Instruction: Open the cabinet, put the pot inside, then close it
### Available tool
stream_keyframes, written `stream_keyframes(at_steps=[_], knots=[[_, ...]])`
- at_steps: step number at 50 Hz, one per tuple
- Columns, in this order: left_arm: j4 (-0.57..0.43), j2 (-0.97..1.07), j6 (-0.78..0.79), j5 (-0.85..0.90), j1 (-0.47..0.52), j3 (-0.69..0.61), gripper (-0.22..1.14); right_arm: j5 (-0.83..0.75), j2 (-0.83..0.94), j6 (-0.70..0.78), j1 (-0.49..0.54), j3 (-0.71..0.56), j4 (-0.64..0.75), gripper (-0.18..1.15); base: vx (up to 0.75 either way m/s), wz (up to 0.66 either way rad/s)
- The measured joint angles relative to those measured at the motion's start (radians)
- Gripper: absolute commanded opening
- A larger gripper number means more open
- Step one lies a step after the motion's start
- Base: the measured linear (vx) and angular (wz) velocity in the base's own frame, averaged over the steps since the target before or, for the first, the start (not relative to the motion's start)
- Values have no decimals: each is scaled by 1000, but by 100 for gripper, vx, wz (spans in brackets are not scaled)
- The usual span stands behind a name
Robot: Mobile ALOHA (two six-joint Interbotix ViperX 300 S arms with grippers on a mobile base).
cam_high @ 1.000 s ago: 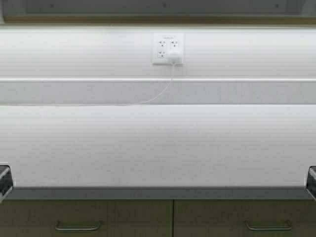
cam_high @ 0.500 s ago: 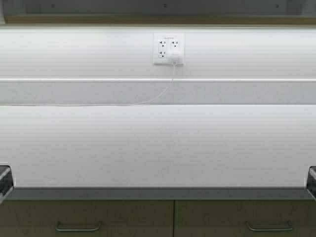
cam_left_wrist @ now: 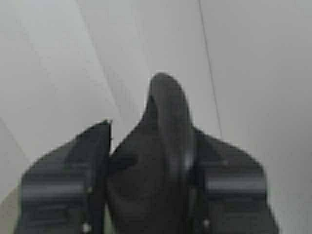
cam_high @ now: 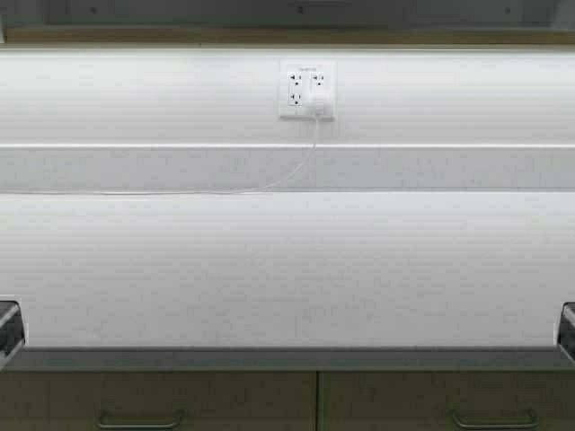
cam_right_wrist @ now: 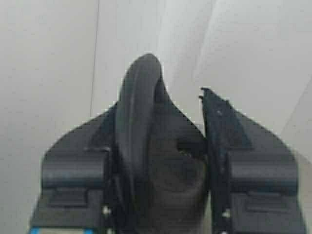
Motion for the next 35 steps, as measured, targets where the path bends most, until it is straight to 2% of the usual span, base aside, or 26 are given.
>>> stream_keyframes(at_steps=[16, 35], knots=[[-2, 0, 0, 2, 0, 0, 4, 43, -17, 0, -2, 6, -2, 7, 11, 0], [-9, -49, 0, 25, -2, 63, 4, 57, -95, 0, 0, 101, -3, 7, 15, -1]])
